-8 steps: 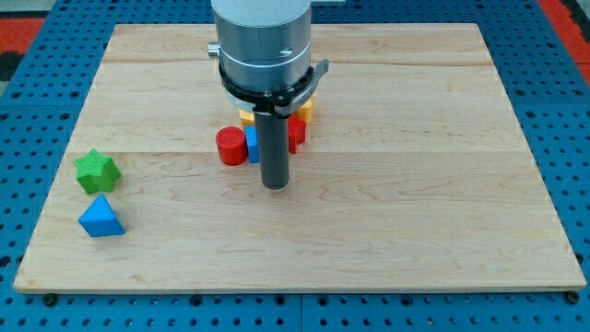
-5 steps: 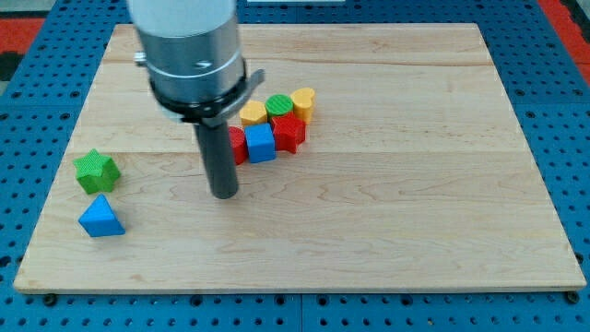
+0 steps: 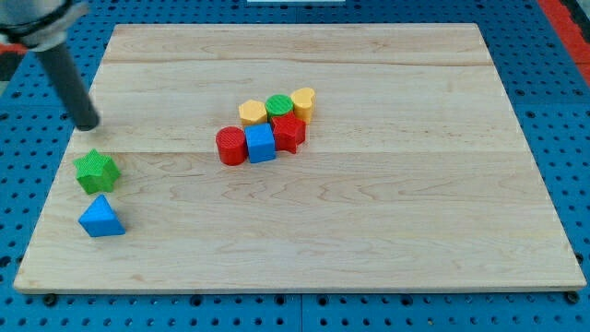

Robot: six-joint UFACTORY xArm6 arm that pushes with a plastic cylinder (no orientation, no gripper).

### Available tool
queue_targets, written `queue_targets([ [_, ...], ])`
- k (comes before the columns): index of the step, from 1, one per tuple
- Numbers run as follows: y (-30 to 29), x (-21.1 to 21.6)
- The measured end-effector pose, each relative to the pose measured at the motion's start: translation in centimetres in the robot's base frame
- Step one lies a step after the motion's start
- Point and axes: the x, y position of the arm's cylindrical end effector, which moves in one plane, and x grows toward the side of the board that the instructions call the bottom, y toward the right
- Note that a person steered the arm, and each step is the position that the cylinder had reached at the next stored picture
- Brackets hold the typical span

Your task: Move the green star to the left of the red circle

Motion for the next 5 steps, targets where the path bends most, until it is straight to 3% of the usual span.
queue_targets([
  [2, -0.1, 12.0],
  [5, 1.0, 13.1],
])
